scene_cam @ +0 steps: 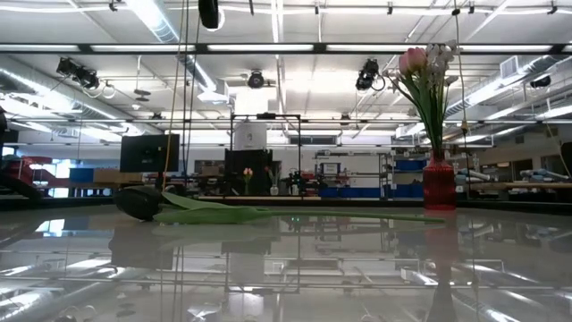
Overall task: Sort flowers into vase by color
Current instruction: Put the top black flower into the green vase
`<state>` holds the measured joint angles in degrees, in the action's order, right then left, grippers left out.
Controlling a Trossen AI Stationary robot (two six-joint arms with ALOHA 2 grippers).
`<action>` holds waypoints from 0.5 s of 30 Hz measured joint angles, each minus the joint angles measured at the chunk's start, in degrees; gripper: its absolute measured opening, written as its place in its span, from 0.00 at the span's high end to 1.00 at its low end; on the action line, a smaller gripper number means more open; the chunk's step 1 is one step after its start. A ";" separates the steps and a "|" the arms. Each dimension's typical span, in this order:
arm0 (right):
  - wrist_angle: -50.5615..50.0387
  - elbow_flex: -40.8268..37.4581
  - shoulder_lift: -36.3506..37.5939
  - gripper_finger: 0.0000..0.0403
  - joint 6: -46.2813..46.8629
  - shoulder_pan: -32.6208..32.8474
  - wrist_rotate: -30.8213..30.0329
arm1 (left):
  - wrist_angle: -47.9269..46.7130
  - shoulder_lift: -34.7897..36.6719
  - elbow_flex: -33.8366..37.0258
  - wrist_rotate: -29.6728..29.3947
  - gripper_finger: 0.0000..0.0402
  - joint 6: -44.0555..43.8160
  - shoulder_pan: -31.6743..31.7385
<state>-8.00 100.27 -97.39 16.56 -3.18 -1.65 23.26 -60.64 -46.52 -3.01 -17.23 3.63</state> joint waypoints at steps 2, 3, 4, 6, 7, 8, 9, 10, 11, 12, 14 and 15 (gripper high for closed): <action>-0.80 0.00 0.00 0.85 0.08 0.02 0.55 | -1.50 0.03 0.00 0.00 0.98 -0.72 0.01; -1.20 0.00 0.00 0.81 0.03 -0.02 1.16 | -2.31 0.04 0.00 0.05 0.98 -1.15 0.01; -1.57 0.00 0.00 0.77 0.02 -0.12 2.07 | -3.30 0.04 0.00 0.31 0.99 -1.43 0.01; -1.65 0.00 0.00 0.70 0.00 -0.34 4.10 | -4.79 0.04 0.00 1.58 0.99 -1.62 0.01; -1.61 0.00 0.00 0.67 0.00 -0.46 4.80 | -5.40 0.04 0.00 2.82 0.99 -1.72 0.01; -1.56 0.00 0.02 0.64 0.02 -0.62 5.09 | -5.91 0.04 0.00 3.93 0.99 -1.93 0.01; -1.54 0.00 0.02 0.62 0.19 -0.70 5.19 | -6.46 0.04 0.00 4.50 0.99 -2.19 0.01; -1.54 0.00 0.02 0.60 0.37 -0.79 5.21 | -7.22 0.04 0.00 4.67 0.99 -2.28 0.01; -1.60 0.00 0.02 0.60 0.50 -0.93 5.32 | -7.90 0.04 0.00 4.82 0.99 -2.30 -0.09; -1.67 0.01 0.02 0.60 1.06 -1.08 5.28 | -8.36 0.04 0.00 4.84 0.99 -2.27 -0.26; -2.17 0.02 0.02 0.62 1.46 -1.35 5.14 | -8.54 0.04 0.02 5.02 0.99 -1.91 -0.34; -2.50 0.02 0.05 0.66 1.48 -1.40 5.16 | -8.55 0.04 0.02 5.70 0.99 -1.73 -0.32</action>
<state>-10.50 100.29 -97.34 18.04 -4.58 3.50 14.72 -60.60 -46.50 2.70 -18.95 3.31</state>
